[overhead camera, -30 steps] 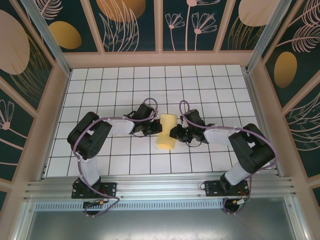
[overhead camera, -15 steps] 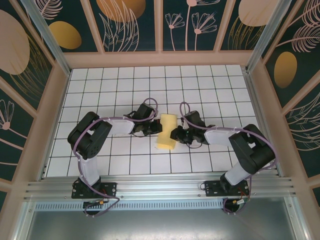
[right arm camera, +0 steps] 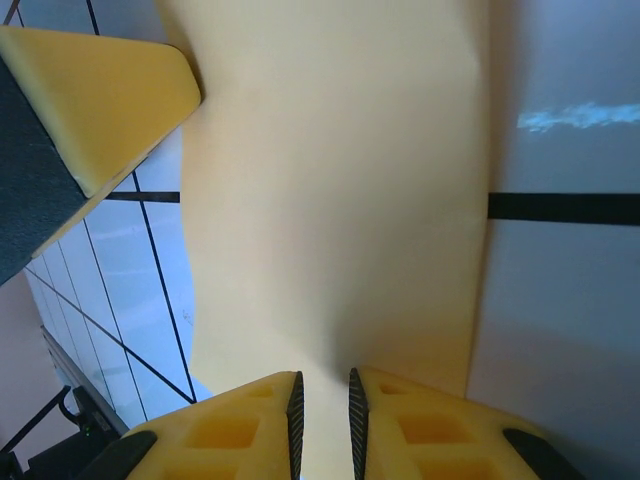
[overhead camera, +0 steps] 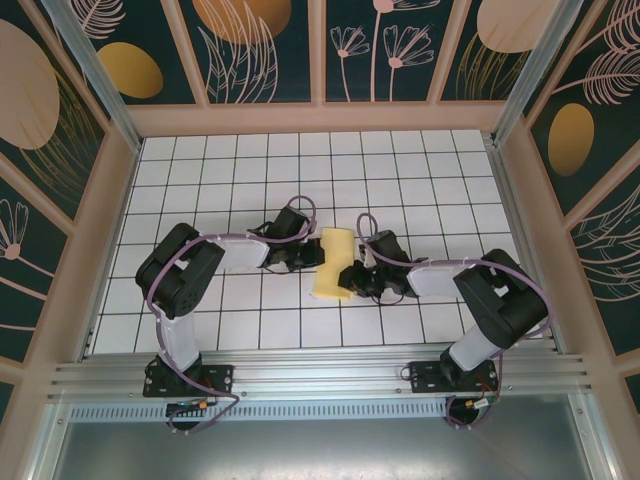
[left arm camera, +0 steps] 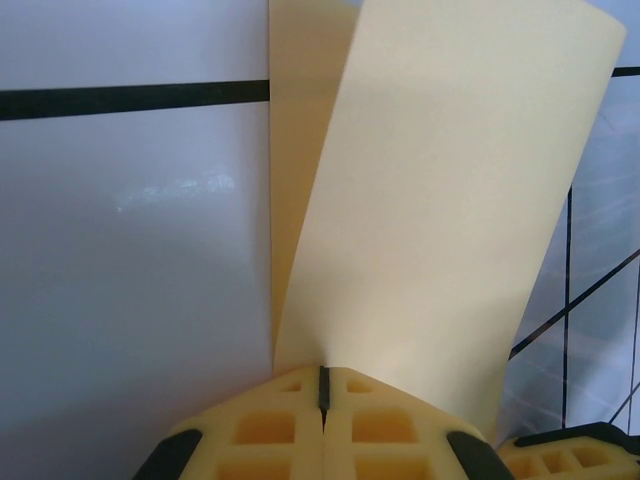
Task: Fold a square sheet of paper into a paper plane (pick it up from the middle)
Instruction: Fold the square sheet of paper in half at the center of the table.
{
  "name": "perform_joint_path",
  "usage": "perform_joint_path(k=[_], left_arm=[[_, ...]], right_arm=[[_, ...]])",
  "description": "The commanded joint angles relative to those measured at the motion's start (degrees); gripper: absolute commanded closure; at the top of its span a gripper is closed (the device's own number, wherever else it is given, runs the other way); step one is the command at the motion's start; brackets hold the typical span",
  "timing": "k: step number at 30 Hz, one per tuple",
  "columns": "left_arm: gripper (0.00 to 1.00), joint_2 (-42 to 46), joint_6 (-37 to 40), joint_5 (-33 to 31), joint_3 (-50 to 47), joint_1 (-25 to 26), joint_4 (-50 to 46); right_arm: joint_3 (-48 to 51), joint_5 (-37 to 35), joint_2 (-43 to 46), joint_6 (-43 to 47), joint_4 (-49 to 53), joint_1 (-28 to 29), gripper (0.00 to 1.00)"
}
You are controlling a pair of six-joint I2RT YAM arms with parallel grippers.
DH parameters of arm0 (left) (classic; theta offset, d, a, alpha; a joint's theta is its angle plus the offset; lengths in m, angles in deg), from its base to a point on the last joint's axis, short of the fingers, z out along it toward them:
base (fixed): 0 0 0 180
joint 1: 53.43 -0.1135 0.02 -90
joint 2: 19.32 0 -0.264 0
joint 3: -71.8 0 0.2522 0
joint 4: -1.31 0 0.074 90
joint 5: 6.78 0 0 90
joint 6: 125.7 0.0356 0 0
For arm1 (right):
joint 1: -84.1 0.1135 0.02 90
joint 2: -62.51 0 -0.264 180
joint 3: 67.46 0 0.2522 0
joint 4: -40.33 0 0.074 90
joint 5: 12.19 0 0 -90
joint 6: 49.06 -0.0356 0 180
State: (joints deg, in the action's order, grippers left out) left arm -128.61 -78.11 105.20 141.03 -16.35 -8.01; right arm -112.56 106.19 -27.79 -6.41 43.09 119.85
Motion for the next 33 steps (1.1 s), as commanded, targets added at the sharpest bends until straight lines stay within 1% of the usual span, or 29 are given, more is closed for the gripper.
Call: perform_joint_path(k=[1,10,17,20,28,32,33], left_arm=[[1.00,-5.8,1.5,-6.1,-2.3,0.7,-8.0],[1.00,-5.9,1.7,-6.3,-2.3,0.7,-8.4],[1.00,-5.9,1.7,-6.3,-2.2,0.8,-8.5],[1.00,-5.8,1.8,-6.3,-2.0,0.8,-8.6],[1.00,-5.7,1.9,-6.4,-2.0,0.9,-8.8],[1.00,-5.9,2.0,-6.2,-1.8,1.1,-8.7],[1.00,-5.9,1.9,-6.2,-1.8,1.2,-8.7]], right_arm=[[1.3,-2.1,-1.7,-0.5,1.7,0.6,0.76],[1.3,0.1,5.7,-0.3,1.2,1.5,0.76],[5.8,0.5,5.0,-2.2,-2.0,1.8,0.76],[6.4,-0.4,4.4,-2.0,-0.7,2.0,0.76],[3.6,-1.1,9.3,-1.0,3.4,2.3,0.75],[2.3,-1.2,8.8,-0.7,3.1,2.3,0.75],[1.7,-2.2,8.4,-0.7,3.8,2.2,0.75]])
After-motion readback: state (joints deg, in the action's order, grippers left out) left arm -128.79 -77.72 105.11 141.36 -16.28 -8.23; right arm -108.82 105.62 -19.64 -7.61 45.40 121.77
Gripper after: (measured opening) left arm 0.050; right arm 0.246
